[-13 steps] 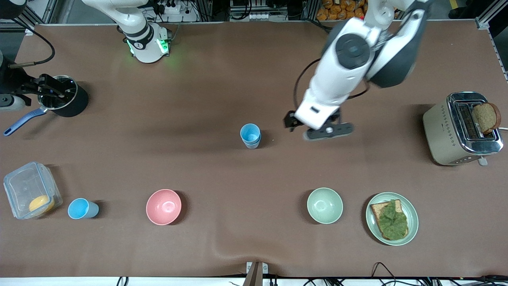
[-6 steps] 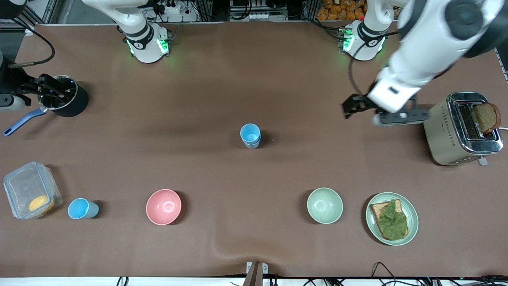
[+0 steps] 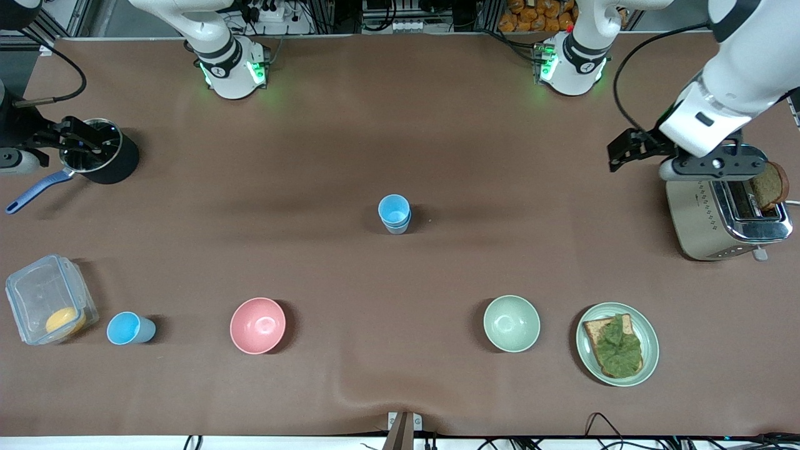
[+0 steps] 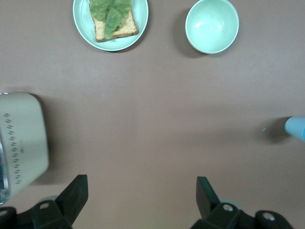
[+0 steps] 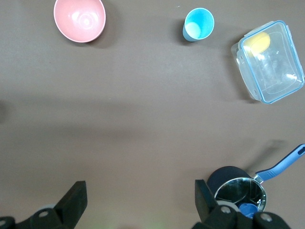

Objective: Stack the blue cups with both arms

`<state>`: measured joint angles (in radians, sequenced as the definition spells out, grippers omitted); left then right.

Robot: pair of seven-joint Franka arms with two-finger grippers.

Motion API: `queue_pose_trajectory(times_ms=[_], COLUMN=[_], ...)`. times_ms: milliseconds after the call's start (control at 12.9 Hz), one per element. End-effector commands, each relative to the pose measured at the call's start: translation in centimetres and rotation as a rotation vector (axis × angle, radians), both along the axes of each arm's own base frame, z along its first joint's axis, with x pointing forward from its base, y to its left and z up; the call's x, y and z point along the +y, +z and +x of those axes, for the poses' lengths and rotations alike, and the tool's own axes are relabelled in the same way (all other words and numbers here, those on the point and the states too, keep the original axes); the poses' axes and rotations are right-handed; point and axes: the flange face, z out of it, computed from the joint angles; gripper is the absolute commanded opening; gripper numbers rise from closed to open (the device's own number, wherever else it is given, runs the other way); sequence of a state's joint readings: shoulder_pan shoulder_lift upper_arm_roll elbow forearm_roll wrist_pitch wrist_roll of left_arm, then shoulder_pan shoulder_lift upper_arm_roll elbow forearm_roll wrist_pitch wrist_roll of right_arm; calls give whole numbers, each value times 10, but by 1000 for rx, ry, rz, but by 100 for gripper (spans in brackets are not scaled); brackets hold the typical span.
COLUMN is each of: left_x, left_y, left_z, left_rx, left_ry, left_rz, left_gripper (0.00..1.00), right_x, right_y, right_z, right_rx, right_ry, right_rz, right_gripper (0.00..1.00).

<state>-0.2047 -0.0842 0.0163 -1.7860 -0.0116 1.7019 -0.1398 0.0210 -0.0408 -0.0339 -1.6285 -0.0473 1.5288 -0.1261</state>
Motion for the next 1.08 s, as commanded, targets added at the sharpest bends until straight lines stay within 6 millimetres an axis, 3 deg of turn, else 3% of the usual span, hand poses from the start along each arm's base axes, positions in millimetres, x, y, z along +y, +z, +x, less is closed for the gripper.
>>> queue_pose_trajectory(times_ms=[0,232,1004], left_x=[26,38,30], left_y=[7,14,26], left_z=[-10,-12,-10], left_rx=[5,-7,-32], left_ry=[-44,-53,-53], left_rz=[36,43,37], left_gripper=[100,100,100], right_x=[-4,-4,-4], right_y=[4,5,4], right_z=[0,0,0], right_rx=[5,2,3], right_ry=[7,7,7], right_rz=[-14,-14,-14], right_gripper=[100,100,100])
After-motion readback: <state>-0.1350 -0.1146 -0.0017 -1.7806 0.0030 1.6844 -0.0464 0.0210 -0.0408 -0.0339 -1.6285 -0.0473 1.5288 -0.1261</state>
